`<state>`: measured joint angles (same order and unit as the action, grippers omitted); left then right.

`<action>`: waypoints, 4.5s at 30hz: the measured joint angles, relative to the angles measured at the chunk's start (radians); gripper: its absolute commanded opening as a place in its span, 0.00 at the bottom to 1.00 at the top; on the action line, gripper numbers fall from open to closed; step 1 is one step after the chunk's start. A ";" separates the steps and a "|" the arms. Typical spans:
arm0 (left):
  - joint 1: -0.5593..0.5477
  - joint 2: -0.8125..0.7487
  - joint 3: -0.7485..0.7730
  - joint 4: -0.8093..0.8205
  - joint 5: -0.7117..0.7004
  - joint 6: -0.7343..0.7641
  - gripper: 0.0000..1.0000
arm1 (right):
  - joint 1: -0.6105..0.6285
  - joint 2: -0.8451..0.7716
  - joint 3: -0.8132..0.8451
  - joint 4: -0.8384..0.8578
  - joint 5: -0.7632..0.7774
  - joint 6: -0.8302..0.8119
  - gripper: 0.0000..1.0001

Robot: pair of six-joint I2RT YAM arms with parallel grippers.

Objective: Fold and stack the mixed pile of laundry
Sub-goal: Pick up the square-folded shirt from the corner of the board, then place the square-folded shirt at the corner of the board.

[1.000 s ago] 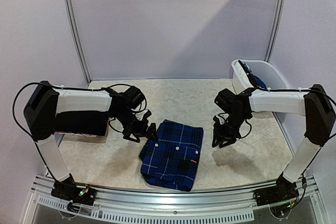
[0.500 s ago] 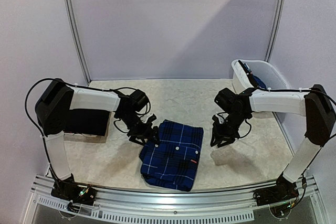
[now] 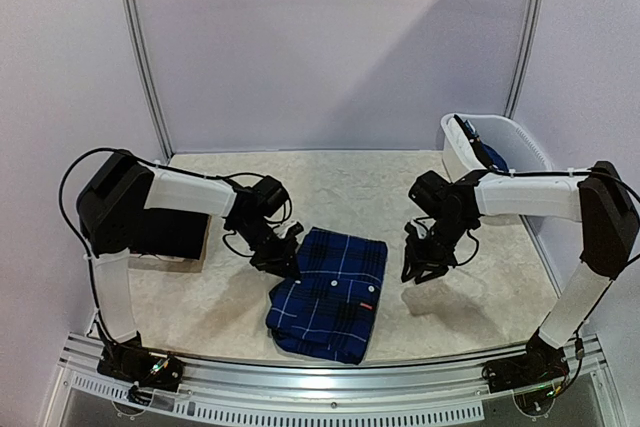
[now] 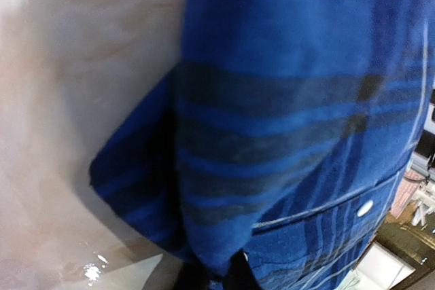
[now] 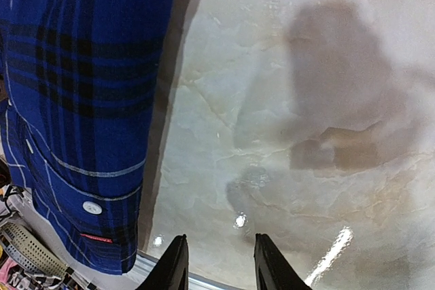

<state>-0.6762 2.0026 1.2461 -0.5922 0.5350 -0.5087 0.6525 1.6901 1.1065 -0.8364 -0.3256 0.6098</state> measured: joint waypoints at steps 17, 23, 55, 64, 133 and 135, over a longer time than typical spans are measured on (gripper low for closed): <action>0.011 -0.115 0.185 -0.290 -0.232 0.105 0.00 | 0.000 -0.041 -0.029 0.011 0.009 0.021 0.34; 0.053 -0.160 0.243 -0.444 -0.336 0.159 0.00 | 0.000 -0.044 -0.051 0.024 0.010 0.037 0.34; 0.365 -0.270 0.638 -0.761 -0.499 0.363 0.00 | 0.000 -0.066 -0.068 0.033 0.010 0.039 0.34; 0.452 -0.384 0.638 -0.765 -0.490 0.379 0.00 | 0.000 -0.066 -0.089 0.026 0.009 0.026 0.34; 0.739 -0.271 0.278 -0.479 -0.932 0.647 0.04 | 0.002 0.075 -0.083 -0.009 -0.041 -0.101 0.34; 0.747 -0.242 0.278 -0.453 -0.941 0.661 0.04 | 0.002 0.077 -0.082 -0.009 -0.047 -0.103 0.34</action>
<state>0.0711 1.7607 1.5238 -1.0454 -0.4065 0.1524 0.6540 1.7672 1.0245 -0.8452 -0.3721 0.5072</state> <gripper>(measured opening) 0.042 0.338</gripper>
